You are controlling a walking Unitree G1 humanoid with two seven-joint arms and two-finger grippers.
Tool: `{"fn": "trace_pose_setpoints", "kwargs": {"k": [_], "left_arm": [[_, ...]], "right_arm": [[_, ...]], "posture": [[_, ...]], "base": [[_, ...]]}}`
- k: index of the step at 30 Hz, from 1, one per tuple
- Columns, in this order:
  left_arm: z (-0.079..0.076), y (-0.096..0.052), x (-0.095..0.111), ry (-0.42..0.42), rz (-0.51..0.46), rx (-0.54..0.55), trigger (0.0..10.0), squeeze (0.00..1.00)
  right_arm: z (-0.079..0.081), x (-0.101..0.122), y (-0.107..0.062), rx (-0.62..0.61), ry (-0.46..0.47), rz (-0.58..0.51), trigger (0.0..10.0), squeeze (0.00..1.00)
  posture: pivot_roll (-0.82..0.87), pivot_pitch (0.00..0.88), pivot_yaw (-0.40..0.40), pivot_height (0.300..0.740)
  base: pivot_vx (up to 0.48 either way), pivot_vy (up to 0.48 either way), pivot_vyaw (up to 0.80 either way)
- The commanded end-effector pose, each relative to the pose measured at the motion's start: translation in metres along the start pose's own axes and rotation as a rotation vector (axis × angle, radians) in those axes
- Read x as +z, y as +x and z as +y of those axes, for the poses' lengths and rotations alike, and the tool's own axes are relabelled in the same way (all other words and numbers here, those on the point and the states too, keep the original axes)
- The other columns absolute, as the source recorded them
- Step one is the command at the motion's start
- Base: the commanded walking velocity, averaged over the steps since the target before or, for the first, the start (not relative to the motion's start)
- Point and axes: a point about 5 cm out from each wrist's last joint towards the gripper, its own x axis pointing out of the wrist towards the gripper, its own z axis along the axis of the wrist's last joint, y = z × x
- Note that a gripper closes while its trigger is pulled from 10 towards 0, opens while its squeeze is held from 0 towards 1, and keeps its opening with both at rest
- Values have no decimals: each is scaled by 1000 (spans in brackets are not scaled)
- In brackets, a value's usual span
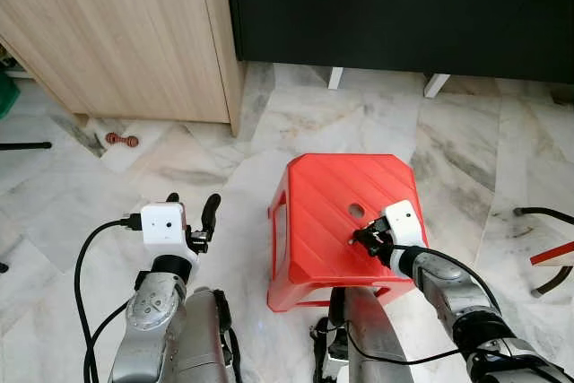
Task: Hang keys on a hook
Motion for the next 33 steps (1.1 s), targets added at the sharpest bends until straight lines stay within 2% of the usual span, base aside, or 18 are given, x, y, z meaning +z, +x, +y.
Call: {"fn": "trace_pose_setpoints", "kwargs": {"k": [1,5,8,9,10,15,16,17,18,19,20,21,22,33], "left_arm": [[-1,-6,-5,16,29,3,10000,0],[-1,-7,-5,15,30,2,10000,0],[-1,-8,-5,16,32,3,10000,0],[-1,-8,-5,16,33,3,10000,0],[-1,-9,-6,16,34,4,10000,0],[-1,-11,-6,18,36,5,10000,0],[-1,-12,-6,20,38,5,10000,0],[-1,-12,-6,20,39,5,10000,0],[0,-12,-6,20,39,5,10000,0],[0,-13,-6,21,41,5,10000,0],[0,-13,-6,21,42,5,10000,0],[-1,-13,-6,21,43,5,10000,0],[-1,-14,-6,21,44,5,10000,0],[-1,-15,-7,22,52,6,10000,0]], "right_arm": [[-5,-11,-4,-23,9,32,9373,0],[-6,-13,-4,-37,14,39,8588,0],[-6,-13,-4,-39,14,40,8510,0],[-5,-14,-4,-39,15,41,8667,0],[-4,-14,-3,-39,15,41,9255,0],[-2,-15,-2,-36,17,40,8863,0],[-1,-15,-2,-33,18,35,6157,0],[-1,-15,-2,-32,18,34,4824,0],[-1,-15,-2,-31,18,33,4824,0],[-1,-14,-2,-30,17,29,2353,0],[0,-14,-1,-29,17,28,2353,0],[0,-13,-1,-28,16,27,471,0],[0,-13,-1,-27,16,26,0,0],[2,-13,0,-16,13,18,0,0]], "posture": [[-51,346,-79,619],[-51,351,-80,619],[-53,352,-81,619],[-53,354,-81,619],[-52,356,-81,619],[-50,362,-81,619],[-49,364,-80,619],[-49,366,-80,619],[-50,366,-80,619],[-50,368,-79,619],[-50,368,-79,619],[-50,369,-80,619],[-50,369,-80,619],[-49,368,-81,619]], "base": [[0,0,0],[0,0,0],[0,0,0],[0,0,0],[0,0,0],[0,0,0],[0,0,0],[0,0,0],[0,0,0],[0,0,0],[0,0,0],[0,0,0],[0,0,0],[0,0,0]]}}
